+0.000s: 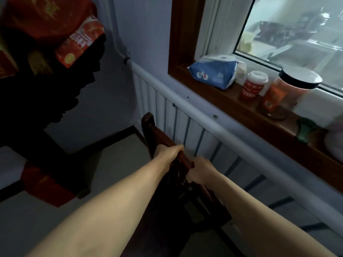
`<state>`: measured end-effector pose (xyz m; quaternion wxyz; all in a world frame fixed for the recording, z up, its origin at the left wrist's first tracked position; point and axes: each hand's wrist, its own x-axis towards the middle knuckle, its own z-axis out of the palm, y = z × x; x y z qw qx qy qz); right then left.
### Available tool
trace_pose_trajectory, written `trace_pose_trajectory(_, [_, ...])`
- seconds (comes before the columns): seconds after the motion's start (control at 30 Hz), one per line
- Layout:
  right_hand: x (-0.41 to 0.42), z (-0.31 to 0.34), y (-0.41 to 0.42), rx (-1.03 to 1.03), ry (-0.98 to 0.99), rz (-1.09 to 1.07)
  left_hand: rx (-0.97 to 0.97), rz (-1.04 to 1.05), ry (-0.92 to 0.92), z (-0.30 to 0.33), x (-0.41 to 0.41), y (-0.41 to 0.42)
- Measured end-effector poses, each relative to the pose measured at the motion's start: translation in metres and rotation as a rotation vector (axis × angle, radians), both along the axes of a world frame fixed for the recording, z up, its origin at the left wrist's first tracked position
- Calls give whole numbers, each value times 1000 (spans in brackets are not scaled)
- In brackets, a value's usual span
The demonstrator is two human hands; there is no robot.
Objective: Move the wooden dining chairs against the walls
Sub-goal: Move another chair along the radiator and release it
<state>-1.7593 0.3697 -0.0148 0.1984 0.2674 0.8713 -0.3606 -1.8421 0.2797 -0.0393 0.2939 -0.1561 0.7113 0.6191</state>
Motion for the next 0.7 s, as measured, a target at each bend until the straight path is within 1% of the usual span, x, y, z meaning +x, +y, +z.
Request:
trace_pose_trajectory(0.13, [-10,-10,31,55,26,42,-17,-20,-15,-11,-10,37])
trace_pose_trajectory(0.2, [-14,-17,45,116,37,61,-30,-50,-21,-15,-15,56])
trace_pose_trajectory(0.3, [-19,-24,62,216,99,67,-50,-80,-31,-23,-24,80])
trace_pose_trajectory(0.4, [-24,-31,76,267,153,54,-50,-78,-37,-27,-35,96])
trace_pose_trajectory(0.57, [-30,-42,84,348,239,4,-88,-74,-13,-32,-46,110])
trace_pose_trajectory(0.7, [-29,-48,75,440,209,22,-107,-82,-19,-32,-48,115])
